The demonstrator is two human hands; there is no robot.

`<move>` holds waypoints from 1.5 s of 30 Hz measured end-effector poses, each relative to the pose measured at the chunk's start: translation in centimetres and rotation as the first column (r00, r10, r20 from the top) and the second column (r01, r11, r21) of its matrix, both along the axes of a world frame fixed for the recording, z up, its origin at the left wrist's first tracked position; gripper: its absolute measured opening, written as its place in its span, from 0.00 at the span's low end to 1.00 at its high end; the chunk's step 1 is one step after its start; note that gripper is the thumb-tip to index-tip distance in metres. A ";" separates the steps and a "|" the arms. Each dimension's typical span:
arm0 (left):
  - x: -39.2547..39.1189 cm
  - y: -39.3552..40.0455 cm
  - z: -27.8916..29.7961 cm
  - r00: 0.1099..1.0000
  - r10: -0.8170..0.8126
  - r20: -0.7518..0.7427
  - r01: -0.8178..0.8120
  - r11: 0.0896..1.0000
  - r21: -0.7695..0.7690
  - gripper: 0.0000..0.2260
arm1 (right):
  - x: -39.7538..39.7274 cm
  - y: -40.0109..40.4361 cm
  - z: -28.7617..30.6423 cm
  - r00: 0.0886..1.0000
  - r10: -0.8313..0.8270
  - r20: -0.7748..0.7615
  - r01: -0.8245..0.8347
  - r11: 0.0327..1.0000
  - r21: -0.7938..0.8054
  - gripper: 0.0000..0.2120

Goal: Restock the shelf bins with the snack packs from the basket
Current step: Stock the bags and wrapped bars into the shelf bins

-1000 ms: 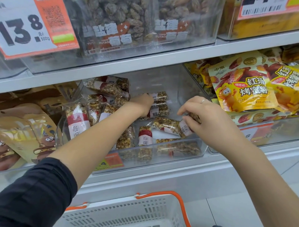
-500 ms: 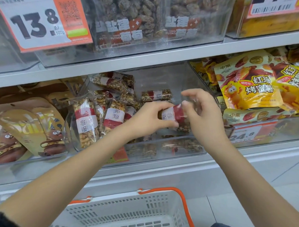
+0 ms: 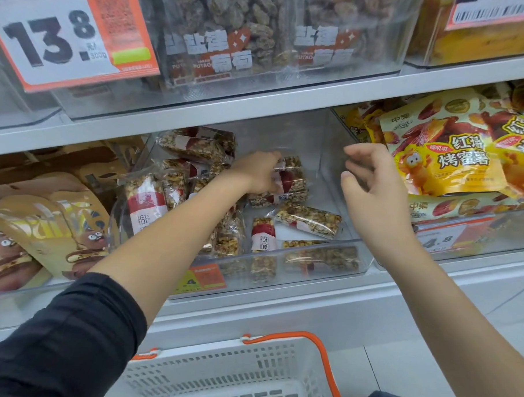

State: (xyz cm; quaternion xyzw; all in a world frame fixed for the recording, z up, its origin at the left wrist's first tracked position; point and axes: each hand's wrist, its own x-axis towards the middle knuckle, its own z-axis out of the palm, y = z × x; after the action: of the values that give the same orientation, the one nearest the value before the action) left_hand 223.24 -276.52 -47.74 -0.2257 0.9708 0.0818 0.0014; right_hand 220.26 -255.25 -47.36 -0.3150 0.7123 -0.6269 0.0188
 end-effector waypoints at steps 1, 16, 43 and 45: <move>0.1 0.2 0.1 1.000 -0.009 -0.012 0.009 1.000 -0.024 0.26 | 0.0 0.0 0.0 1.000 0.005 0.001 -0.005 1.000 0.000 0.15; 3.8 6.1 4.5 0.946 0.300 -0.124 -0.114 0.664 0.739 0.19 | -0.1 -1.6 -1.2 0.985 0.036 -0.171 -0.002 0.981 0.195 0.18; 0.2 1.9 1.2 0.972 0.048 0.229 0.047 0.919 -0.391 0.06 | -1.3 -1.1 -1.1 0.954 0.279 -0.113 -0.088 0.617 0.782 0.25; 0.6 2.0 1.7 0.960 0.020 0.280 0.092 0.920 -0.381 0.09 | -1.8 -2.0 -1.1 0.961 0.278 0.002 -0.150 0.515 0.844 0.28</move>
State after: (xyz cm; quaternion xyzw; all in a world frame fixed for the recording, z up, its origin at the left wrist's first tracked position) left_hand 223.85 -274.49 -46.05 -0.2126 0.9615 -0.1458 0.0946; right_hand 218.43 -257.24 -48.45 -0.3941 0.8794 -0.1813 0.1961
